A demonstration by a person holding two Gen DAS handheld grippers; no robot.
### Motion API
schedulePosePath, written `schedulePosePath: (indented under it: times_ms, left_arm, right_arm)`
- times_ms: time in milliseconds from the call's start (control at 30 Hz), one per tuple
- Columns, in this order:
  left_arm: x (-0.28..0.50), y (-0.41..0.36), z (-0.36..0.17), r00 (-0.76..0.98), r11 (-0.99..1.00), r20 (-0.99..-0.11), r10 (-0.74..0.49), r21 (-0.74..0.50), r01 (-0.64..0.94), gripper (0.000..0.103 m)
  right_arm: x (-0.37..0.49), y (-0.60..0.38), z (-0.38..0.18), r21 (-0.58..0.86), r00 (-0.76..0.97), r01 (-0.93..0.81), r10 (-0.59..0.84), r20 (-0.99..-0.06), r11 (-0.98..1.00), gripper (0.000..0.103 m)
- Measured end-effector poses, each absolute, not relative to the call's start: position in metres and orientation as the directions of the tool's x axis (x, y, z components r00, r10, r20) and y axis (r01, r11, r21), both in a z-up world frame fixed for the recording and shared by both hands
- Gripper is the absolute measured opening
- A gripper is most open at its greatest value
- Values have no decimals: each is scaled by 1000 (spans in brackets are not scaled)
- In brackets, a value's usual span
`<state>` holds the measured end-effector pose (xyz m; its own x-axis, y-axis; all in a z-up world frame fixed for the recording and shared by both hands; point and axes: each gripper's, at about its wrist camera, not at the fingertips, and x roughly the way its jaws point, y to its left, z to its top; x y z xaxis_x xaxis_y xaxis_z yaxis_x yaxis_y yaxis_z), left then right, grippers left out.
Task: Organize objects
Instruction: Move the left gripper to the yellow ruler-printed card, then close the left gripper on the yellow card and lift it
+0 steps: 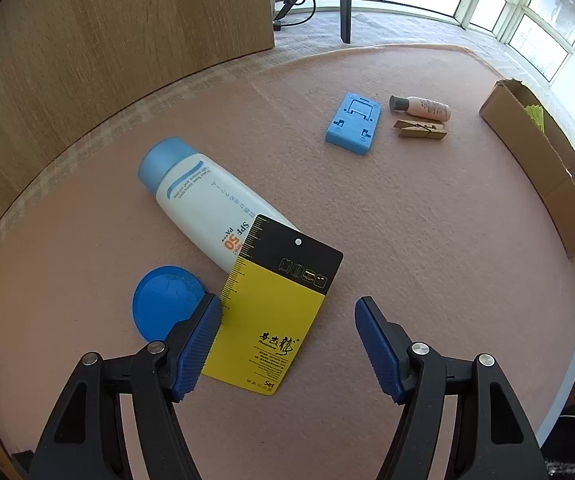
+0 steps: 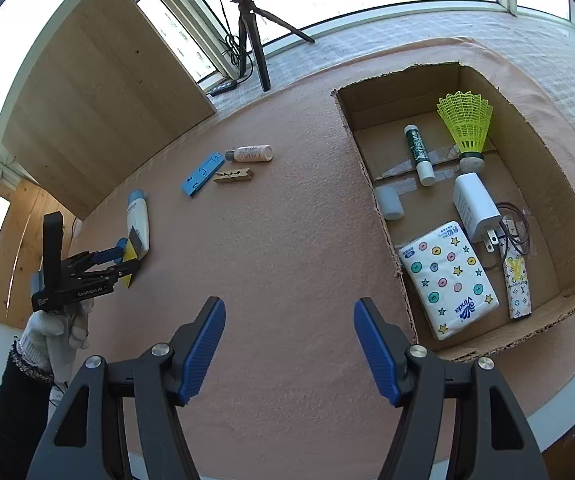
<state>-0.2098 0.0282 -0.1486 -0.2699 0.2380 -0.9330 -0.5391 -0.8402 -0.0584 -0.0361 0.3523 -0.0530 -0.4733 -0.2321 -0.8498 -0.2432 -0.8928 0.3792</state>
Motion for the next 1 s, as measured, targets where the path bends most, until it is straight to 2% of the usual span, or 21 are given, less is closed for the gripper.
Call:
schedulePosePath:
  times_ms: [133,367,533,667,1000]
  left_arm:
    - [-207,28,-151,-272,-840,-935,226,-46,-540,70]
    - [-204,27,-149,-274,-840,-935,224,-42,-541,58]
    - [-205,26,-148,-291,-839,-931,221,-29,-543,58]
    - [-211,24,-147,-293,-844,-929,227,-37,-534,64]
    - [-209,31,-153,-282,-831,-934,219,-27,-555,64]
  right_arm:
    - [-38,350,-54,381,-466,-240,-238,-852,-893,63]
    - [-41,347,-57,380,-454,-236,-245,-857,-894,63]
    - [-44,342,-60,381,-443,-224,-255,-860,-897,63]
    - [-42,341,-62,392,-434,-220,-270,-860,-893,63]
    - [-36,342,-62,398,-426,-219,-279,-860,-891,63]
